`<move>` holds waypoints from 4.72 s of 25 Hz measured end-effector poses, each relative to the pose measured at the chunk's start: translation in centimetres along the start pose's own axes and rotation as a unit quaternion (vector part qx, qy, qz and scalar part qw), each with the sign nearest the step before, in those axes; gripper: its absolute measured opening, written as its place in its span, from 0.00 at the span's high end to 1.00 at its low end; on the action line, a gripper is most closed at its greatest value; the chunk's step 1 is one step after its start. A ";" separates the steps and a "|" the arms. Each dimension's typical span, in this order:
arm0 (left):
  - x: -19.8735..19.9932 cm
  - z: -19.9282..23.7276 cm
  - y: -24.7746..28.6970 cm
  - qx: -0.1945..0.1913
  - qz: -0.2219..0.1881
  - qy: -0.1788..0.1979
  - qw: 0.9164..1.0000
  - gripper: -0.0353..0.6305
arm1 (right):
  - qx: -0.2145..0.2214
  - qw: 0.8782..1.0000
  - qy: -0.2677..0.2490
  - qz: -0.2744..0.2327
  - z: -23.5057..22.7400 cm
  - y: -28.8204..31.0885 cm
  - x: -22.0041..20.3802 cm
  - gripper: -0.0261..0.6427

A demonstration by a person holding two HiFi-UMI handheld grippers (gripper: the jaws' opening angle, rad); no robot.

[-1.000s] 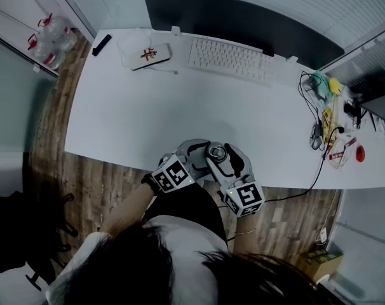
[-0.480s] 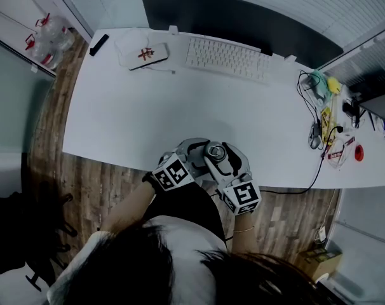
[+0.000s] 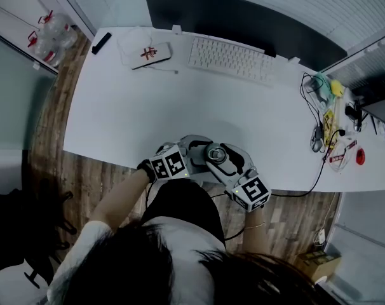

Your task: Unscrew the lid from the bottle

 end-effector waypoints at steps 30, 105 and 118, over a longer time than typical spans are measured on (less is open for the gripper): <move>0.6 0.2 0.7 -0.033 0.061 0.013 0.998 0.38 | -0.033 0.988 0.143 -0.049 -1.2 -3.6 1.1 0.55; 0.0 0.4 0.1 -0.007 0.059 0.012 0.998 0.38 | -0.017 1.000 0.011 -0.014 -0.1 -1.1 -0.3 0.61; -0.2 1.0 -0.2 -0.172 0.090 0.117 0.974 0.38 | 0.257 0.957 -0.088 0.102 -0.5 -0.1 0.4 0.61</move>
Point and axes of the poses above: the fingertips, and each gripper's own axes: y forward along the fingers, z to its left, x out of its top, the point moved 3 cm from there along -y, backward along the fingers, and after that the axes turned 8 degrees about x, right-handed, at the moved point
